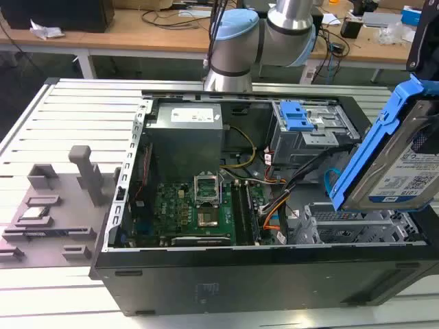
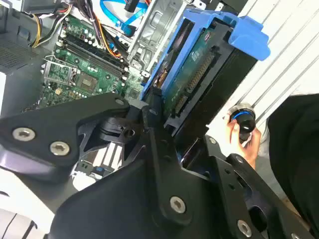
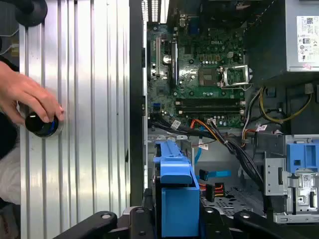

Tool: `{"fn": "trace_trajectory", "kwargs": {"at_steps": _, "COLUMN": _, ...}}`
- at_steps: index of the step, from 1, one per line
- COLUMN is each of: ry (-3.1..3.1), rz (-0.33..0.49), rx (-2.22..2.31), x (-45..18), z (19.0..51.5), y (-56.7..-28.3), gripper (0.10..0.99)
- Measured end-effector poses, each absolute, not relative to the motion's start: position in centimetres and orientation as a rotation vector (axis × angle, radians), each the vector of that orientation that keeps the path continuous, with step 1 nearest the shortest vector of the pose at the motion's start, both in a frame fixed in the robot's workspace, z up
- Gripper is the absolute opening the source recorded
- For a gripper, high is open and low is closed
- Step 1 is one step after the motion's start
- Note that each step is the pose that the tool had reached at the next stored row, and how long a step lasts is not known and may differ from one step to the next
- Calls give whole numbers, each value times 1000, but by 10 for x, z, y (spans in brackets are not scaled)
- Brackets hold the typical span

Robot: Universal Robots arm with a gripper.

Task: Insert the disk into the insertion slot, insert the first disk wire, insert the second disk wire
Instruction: 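Insert the disk into the insertion slot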

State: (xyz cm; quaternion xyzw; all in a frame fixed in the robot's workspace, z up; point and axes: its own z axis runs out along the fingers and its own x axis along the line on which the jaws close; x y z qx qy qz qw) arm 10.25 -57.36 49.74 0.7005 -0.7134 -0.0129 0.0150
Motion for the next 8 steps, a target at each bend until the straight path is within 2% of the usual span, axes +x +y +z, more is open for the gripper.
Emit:
{"fn": "trace_trajectory", "kwargs": {"at_steps": 5, "ry": -2221, "rz": -43, "rx": 2181, "x": 103, "z": 479, "y": -573, "gripper": 361}}
{"fn": "trace_trajectory", "kwargs": {"at_steps": 8, "ry": -2235, "rz": -75, "rx": 2195, "x": 102, "z": 475, "y": -573, "gripper": 361}}
